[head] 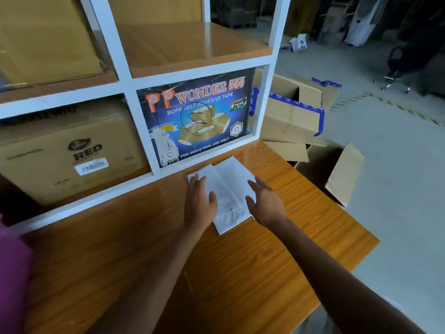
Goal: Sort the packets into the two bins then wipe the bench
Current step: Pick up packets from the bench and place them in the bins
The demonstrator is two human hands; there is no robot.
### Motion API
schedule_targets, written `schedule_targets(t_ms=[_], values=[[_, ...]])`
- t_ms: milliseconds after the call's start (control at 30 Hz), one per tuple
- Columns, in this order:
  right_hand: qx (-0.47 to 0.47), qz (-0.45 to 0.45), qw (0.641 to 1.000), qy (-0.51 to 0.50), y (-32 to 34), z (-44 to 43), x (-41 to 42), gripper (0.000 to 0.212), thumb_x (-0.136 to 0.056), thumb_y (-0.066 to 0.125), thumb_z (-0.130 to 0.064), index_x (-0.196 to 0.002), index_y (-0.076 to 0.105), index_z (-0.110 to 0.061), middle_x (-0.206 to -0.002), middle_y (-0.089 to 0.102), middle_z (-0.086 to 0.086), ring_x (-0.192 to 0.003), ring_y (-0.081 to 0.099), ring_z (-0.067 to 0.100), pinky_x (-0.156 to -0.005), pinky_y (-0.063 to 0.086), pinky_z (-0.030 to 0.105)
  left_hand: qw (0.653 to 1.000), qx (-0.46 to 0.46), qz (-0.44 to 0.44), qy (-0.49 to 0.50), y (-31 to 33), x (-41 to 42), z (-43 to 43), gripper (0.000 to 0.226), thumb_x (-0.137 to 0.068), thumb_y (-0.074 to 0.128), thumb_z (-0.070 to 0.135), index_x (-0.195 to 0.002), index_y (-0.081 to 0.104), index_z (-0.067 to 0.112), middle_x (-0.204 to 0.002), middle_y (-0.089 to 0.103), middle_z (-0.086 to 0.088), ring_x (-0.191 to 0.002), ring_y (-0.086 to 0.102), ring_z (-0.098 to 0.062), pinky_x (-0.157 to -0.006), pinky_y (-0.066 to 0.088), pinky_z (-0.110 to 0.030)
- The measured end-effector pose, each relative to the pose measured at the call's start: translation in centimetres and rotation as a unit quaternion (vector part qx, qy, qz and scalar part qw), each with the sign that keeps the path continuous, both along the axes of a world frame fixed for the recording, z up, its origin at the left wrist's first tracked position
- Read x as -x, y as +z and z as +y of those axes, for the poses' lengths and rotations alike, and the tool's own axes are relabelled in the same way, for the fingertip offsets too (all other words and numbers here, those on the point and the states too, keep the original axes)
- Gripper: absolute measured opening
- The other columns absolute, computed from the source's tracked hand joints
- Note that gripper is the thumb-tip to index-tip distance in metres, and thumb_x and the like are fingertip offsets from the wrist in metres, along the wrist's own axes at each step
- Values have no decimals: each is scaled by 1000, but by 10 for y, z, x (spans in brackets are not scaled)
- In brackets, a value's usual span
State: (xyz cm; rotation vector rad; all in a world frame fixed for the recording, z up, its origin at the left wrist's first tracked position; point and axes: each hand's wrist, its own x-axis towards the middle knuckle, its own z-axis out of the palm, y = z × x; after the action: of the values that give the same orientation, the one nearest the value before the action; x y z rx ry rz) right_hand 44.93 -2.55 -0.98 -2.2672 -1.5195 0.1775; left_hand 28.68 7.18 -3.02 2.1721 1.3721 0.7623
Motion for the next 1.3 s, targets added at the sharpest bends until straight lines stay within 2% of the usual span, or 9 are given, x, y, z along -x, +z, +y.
schedule_targets(t_ms=[167,300,400,500,800,933,1033,1167,1300], values=[[20,-17,999,31,-14,61,-32,51,-98,50,-30,-145,39,-13,-155,32,8,-144,28,21,-112,31,31,997,23,31,68,-21,-48,28,54,-91,58,17,-141,40,5,-148,39,-16,-142,29,-30,-117,25,-44],[16,-12,998,65,-33,98,-55,50,-98,49,-30,-145,39,-16,-157,29,6,-146,23,21,-113,29,32,989,8,63,133,-37,-72,36,60,-82,71,28,-131,52,1,-138,50,-24,-131,43,-41,-106,36,-54],[61,20,992,112,-58,113,-63,65,-97,44,-48,-152,24,-18,-161,12,7,-149,11,23,-117,19,35,978,55,118,163,-58,-75,37,80,-87,37,62,-146,33,9,-152,26,-24,-141,26,-41,-112,24,-54],[85,-54,986,134,-87,115,-63,76,-95,19,-66,-154,4,-21,-161,-3,9,-149,-6,25,-121,4,39,971,56,181,148,-75,-75,40,86,-84,16,69,-152,9,19,-158,1,-21,-146,3,-37,-116,5,-49],[53,-52,990,122,-91,121,-62,52,-103,21,-42,-151,21,-23,-160,16,11,-149,7,26,-119,10,39,982,-14,147,116,-76,-73,48,58,-97,24,41,-147,31,12,-152,29,-22,-143,25,-36,-113,29,-50],[95,-22,986,133,-82,132,-66,47,-102,28,-34,-147,26,-21,-158,21,11,-148,12,27,-118,22,41,988,-31,109,109,-67,-73,53,44,-84,68,7,-126,57,-1,-134,52,-27,-123,52,-42,-97,45,-52],[109,-1,987,121,-78,138,-69,46,-99,28,-32,-144,32,-20,-154,31,9,-146,20,27,-113,33,41,989,-49,118,73,-46,-65,57,37,-89,46,13,-115,66,-2,-124,61,-24,-114,61,-37,-97,46,-44],[40,30,996,80,-49,119,-47,49,-100,35,-20,-149,29,-13,-157,26,10,-148,17,27,-119,24,39,993,-91,64,37,-31,-51,59,51,-94,26,23,-132,53,1,-144,44,-19,-135,41,-34,-109,36,-47],[-93,90,991,34,-9,78,-16,48,-102,33,-27,-147,35,-9,-153,35,15,-146,25,25,-115,25,31,992,-97,-77,25,-2,-28,36,43,-101,42,13,-143,39,6,-155,28,-10,-146,20,-22,-118,23,-34]])
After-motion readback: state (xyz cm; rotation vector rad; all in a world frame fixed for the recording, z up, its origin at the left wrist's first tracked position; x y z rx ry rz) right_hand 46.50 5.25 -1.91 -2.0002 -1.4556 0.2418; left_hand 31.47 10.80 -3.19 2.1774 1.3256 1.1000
